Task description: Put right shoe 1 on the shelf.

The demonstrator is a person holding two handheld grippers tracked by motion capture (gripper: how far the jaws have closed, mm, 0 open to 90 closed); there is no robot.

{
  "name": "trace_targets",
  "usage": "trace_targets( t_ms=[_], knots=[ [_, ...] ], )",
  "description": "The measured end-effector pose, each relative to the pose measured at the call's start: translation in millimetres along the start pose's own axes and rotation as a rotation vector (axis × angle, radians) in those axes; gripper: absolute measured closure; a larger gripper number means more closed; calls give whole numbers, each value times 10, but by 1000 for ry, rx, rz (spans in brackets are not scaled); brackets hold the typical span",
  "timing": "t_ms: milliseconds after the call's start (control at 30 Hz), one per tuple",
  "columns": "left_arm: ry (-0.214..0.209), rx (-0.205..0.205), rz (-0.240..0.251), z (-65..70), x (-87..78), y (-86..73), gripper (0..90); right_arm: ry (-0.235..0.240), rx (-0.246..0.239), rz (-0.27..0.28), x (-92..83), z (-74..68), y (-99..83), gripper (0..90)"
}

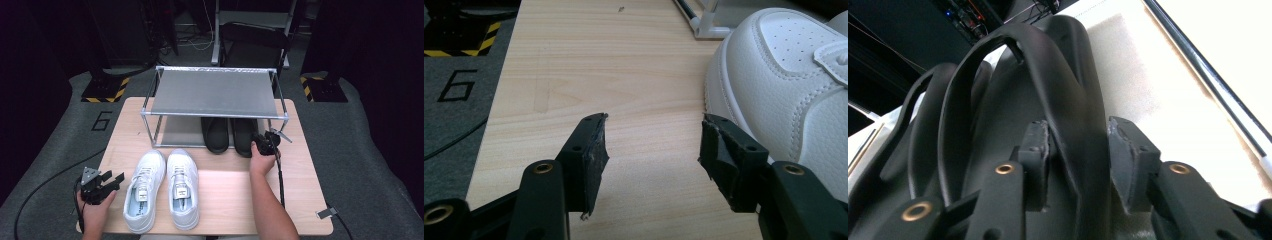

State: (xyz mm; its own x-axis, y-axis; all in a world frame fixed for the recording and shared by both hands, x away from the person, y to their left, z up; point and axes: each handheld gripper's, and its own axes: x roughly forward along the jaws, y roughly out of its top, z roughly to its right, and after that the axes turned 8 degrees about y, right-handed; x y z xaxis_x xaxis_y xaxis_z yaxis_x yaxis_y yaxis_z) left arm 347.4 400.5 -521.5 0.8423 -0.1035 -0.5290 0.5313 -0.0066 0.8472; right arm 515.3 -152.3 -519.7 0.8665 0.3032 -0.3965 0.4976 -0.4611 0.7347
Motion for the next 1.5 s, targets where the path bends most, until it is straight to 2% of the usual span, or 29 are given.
trace_targets(
  t_ms=[100, 200, 233, 367, 467, 567, 633, 700, 867, 933, 967, 1067, 1167, 1267, 1333, 1433, 1500],
  knots=[
    [1, -3, 2, -4, -1, -1, 436, 2, -3, 5, -15, 2, -13, 548],
    [1, -2, 3, -3, -1, 0, 436, 12, -41, 18, -29, -21, -11, 490],
    [4, -5, 18, 2, 8, -4, 435, 9, -41, 15, -36, -33, -11, 483],
    [5, -8, 16, 3, 5, -3, 434, 0, -73, 12, -69, -56, -15, 469],
    [3, -8, 2, -2, -8, -6, 433, 14, -80, 30, -133, -89, -15, 450],
    [5, -10, 11, -1, -6, -7, 433, 25, -91, 45, -230, -121, -20, 438],
    [5, -12, 10, 0, -8, -6, 433, 28, -114, 27, -287, -132, -19, 427],
    [9, -15, 14, 10, -8, -8, 433, 36, -147, 32, -344, -144, -26, 424],
    [-1, -3, -7, 40, -16, 7, 433, 58, -161, 29, -455, -172, -31, 416],
    [2, -9, 9, 55, -10, 3, 432, 63, -165, 25, -510, -189, -46, 416],
    [-7, -5, -7, 48, -25, 15, 431, 68, -171, 24, -546, -202, -59, 416],
    [-3, -8, -13, 44, -36, 29, 428, 91, -213, 1, -675, -258, -118, 438],
    [-14, -26, -3, 47, -67, 60, 427, 93, -271, -35, -784, -300, -177, 457],
    [-29, -16, -30, 71, -96, 108, 420, 122, -314, -73, -906, -339, -251, 474],
    [-33, -20, -23, 90, -118, 128, 420, 157, -338, -98, -982, -344, -304, 486],
    [-55, -25, -20, 109, -181, 189, 404, 189, -348, -132, -1075, -344, -363, 493],
    [-53, -29, -12, 133, -222, 231, 385, 195, -359, -148, -1129, -353, -403, 481]
  ],
)
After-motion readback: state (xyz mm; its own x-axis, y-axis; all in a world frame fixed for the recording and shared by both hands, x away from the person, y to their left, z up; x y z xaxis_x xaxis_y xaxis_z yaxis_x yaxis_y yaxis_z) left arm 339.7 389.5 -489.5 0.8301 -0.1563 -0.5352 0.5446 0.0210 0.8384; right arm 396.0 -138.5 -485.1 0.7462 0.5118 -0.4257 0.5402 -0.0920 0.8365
